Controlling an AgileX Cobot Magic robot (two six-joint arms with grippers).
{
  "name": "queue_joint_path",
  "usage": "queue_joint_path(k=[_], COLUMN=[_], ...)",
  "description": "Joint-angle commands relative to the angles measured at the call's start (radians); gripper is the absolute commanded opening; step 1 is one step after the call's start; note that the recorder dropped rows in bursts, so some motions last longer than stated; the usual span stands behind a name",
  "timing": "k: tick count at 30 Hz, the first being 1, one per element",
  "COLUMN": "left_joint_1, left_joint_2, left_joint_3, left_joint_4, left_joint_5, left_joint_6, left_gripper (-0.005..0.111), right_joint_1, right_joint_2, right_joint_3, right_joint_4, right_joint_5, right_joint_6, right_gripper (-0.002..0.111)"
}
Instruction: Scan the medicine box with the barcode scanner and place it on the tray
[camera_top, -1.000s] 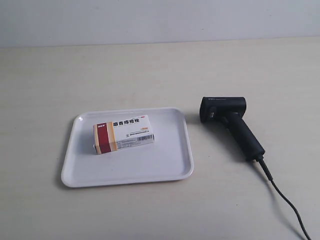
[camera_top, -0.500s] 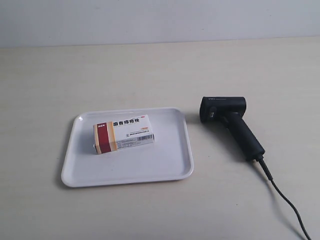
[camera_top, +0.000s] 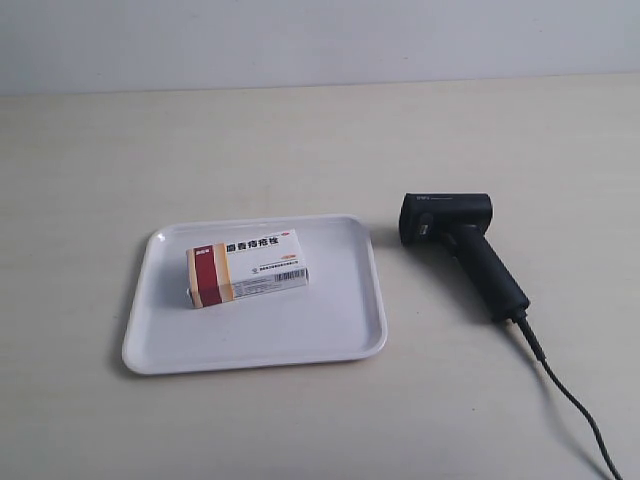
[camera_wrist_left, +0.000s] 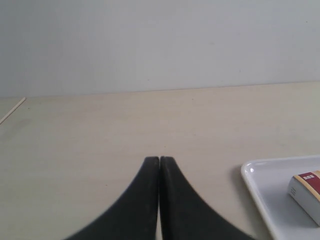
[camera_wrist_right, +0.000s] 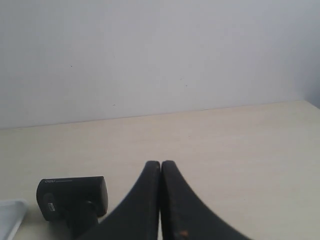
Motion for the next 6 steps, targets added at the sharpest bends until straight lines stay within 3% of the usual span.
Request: queue_joint_path(k=[1, 6], left_joint_1=[0.003, 0.003], left_joint_2=[-0.006, -0.006], left_joint_3=[0.003, 0.003], left_joint_4=[-0.008, -0.008], left_joint_5=[-0.001, -0.001], left_joint_6=[0.001, 0.001], left_gripper=[0.003, 0.003], right_joint_1=[-0.006, -0.006], right_joint_2=[-0.006, -0.006], right_joint_3=[0.005, 0.005], right_joint_4=[0.000, 0.000], right_joint_5=[-0.001, -0.001], right_joint_6=[-0.003, -0.003], right_gripper=[0.000, 0.000])
